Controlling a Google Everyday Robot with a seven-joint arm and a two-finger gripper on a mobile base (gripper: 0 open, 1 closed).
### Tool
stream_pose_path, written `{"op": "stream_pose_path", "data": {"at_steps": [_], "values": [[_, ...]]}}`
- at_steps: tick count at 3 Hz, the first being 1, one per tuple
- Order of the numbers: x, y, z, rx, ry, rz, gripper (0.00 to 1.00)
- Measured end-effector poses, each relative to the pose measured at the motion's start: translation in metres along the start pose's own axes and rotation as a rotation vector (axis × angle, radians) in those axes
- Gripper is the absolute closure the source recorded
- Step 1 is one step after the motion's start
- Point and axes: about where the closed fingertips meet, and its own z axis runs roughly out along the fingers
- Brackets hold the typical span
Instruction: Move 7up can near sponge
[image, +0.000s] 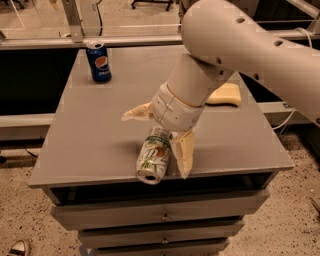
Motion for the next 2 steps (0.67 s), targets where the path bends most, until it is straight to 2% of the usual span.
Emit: {"op": "stream_pose_path", "data": {"at_steps": [1,2], "values": [[-0.0046,0.0004,0.0107,-0.014,0.080,-0.073,0.00],[-0.0058,-0.0017,0.0188,-0.032,0.192,-0.153,0.25]]}}
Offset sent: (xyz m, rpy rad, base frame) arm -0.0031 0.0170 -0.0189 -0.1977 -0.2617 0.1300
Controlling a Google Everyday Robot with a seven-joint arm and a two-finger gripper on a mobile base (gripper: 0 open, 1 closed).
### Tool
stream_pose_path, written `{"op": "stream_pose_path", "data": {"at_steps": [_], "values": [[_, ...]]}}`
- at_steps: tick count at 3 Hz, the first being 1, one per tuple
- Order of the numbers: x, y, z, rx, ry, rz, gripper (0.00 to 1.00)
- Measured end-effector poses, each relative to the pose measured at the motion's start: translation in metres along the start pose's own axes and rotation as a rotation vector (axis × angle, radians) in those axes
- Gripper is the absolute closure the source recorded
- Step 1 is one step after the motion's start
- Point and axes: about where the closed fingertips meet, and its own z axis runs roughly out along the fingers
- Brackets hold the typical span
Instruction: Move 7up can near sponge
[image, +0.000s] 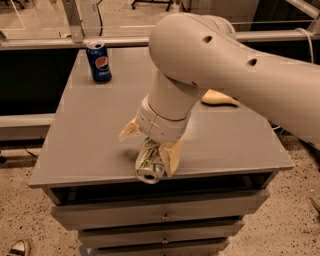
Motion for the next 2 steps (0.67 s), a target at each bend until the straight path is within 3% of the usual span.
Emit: {"op": "stream_pose_path", "data": {"at_steps": [1,2], "values": [[0.0002,-0.0013,0.0013,-0.014,0.047,-0.032,0.49],[0.0059,-0.0043,0.0001,-0.036,0.041,0.002,0.71]]}}
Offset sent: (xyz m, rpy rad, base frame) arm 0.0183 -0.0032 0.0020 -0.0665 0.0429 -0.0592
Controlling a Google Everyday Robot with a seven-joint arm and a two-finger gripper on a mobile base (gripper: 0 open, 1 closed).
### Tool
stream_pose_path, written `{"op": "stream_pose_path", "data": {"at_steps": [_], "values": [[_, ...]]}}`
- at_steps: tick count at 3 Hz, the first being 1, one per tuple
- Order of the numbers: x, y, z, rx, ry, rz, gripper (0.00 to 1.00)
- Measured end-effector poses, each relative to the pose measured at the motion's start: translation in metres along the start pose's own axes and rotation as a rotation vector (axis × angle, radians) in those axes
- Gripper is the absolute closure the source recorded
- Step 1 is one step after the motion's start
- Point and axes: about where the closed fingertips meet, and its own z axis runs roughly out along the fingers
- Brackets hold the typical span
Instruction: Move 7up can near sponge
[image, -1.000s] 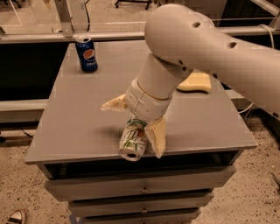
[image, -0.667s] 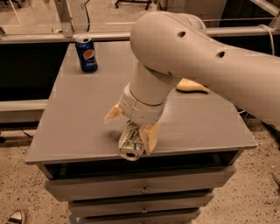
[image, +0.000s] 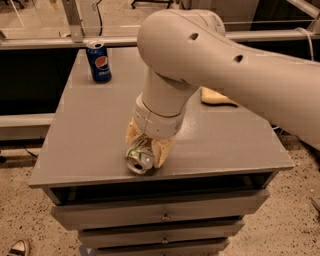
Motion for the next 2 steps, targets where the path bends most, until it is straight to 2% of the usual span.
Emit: {"op": "stream_pose_path", "data": {"at_steps": [1,2], "values": [[0.032,-0.009,-0.013,0.013,-0.086,0.229,0.99],[0.061,-0.024,-0.030,0.067,-0.144,0.404,1.00]]}}
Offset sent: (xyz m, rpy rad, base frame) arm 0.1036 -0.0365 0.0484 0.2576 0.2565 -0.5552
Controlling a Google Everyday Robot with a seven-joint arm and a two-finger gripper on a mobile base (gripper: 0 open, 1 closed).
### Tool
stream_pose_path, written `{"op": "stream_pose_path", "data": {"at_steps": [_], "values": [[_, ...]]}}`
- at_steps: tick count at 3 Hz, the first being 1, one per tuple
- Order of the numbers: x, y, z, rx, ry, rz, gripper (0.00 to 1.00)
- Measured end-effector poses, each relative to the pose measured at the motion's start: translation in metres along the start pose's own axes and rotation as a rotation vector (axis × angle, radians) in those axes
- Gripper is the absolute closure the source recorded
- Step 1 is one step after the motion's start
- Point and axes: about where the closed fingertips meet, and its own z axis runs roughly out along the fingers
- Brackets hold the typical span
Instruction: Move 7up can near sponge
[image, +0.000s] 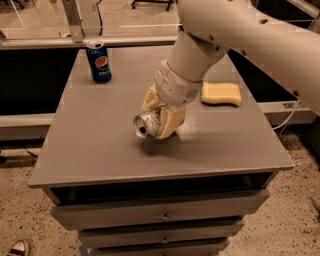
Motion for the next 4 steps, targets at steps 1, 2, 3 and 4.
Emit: {"op": "stream_pose_path", "data": {"at_steps": [1,2,3,4], "values": [[0.021,-0.033,-0.032,0.110,0.000,0.107,1.00],[0.042,-0.066,-0.062,0.220,0.011,0.180,1.00],[0.064,-0.092,-0.082,0.322,-0.034,0.259,1.00],[0.087,-0.107,-0.086,0.414,-0.141,0.334,1.00]]}}
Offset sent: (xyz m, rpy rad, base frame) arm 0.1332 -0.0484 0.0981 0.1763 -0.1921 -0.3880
